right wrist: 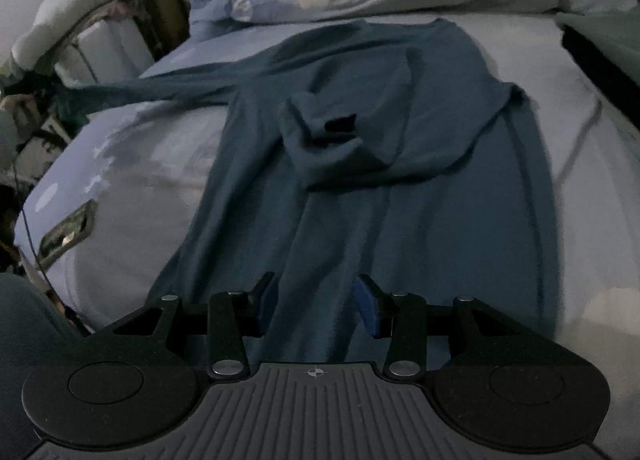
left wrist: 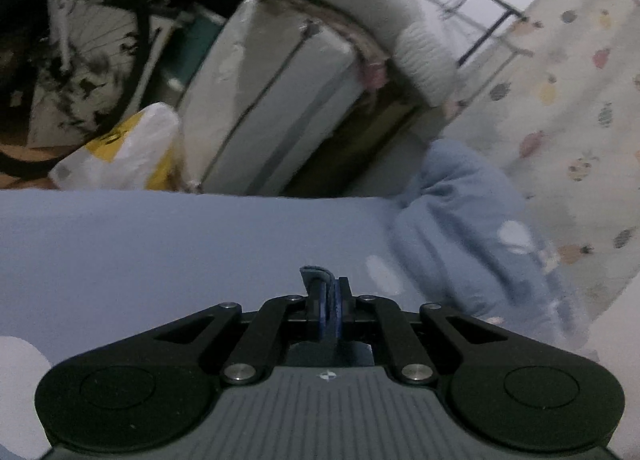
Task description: Fold clothes
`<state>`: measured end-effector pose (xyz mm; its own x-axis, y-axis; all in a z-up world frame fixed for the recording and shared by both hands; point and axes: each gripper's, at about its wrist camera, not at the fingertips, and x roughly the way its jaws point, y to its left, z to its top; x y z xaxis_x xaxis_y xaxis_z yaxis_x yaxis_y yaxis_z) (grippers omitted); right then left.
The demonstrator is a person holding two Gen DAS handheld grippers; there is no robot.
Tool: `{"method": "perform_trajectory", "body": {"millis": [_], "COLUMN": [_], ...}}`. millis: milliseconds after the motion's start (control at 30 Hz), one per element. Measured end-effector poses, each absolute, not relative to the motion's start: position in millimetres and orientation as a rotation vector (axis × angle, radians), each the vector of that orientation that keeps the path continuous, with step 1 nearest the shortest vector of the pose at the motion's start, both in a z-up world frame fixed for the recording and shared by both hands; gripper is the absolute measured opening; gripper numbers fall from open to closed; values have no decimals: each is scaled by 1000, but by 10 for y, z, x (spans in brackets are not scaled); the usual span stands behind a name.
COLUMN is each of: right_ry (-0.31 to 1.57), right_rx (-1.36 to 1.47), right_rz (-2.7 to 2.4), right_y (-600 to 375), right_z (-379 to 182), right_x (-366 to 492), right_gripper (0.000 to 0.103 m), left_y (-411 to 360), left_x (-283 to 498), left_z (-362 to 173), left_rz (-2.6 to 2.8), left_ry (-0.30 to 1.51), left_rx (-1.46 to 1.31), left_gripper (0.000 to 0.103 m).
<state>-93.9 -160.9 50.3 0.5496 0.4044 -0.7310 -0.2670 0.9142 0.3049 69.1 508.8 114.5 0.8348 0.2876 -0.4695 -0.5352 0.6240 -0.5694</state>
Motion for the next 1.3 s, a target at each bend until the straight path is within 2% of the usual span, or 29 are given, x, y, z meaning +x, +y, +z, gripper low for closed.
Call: {"method": "perform_trajectory", "body": {"millis": [200, 267, 333, 400, 433, 500, 533, 667, 767, 800, 833, 867, 900, 1300], "right_ry": [944, 956, 966, 975, 983, 1002, 1011, 1048, 1055, 1042, 1029, 1016, 1003, 879], "right_rx": [128, 116, 97, 112, 119, 111, 106, 90, 73, 58, 43, 28, 13, -119], "right_rz": [486, 515, 553, 594, 614, 656, 677, 760, 805, 815, 825, 835, 845, 931], "right_y": [-1383, -1308, -1256, -1186, -1141, -1033, -979, -766, -626, -571, -516, -462, -407, 419], "right_z": [436, 414, 443, 438, 422, 376, 353, 259, 225, 240, 254, 268, 282, 452], "right_x": [-977, -990, -969, -1012, -1032, -1103, -1139, -1284, -1394, -1424, -1454, -1484, -1514, -1561], "right_gripper": [47, 48, 54, 54, 54, 54, 54, 54, 51, 41, 19, 7, 3, 3], "left_y": [5187, 5208, 5197, 5172, 5154, 5088, 5061, 4722, 4405, 4311, 4218, 4126, 4071, 3730], "left_x": [630, 583, 529, 469, 435, 328, 290, 7, -317, -433, -544, -661, -760, -1375], "left_z": [651, 615, 659, 760, 831, 995, 1071, 1440, 1668, 1718, 1763, 1804, 1829, 2278], "left_rz": [591, 600, 593, 582, 576, 551, 532, 404, 290, 255, 226, 197, 172, 85], "left_ry": [502, 515, 512, 493, 481, 454, 443, 397, 372, 368, 365, 361, 360, 321], "left_rx": [-726, -722, -716, -701, -696, -682, -670, -595, -561, -554, -550, -552, -556, -523], "left_gripper": [6, 6, 7, 9, 18, 20, 25, 49, 56, 57, 60, 61, 62, 62]}}
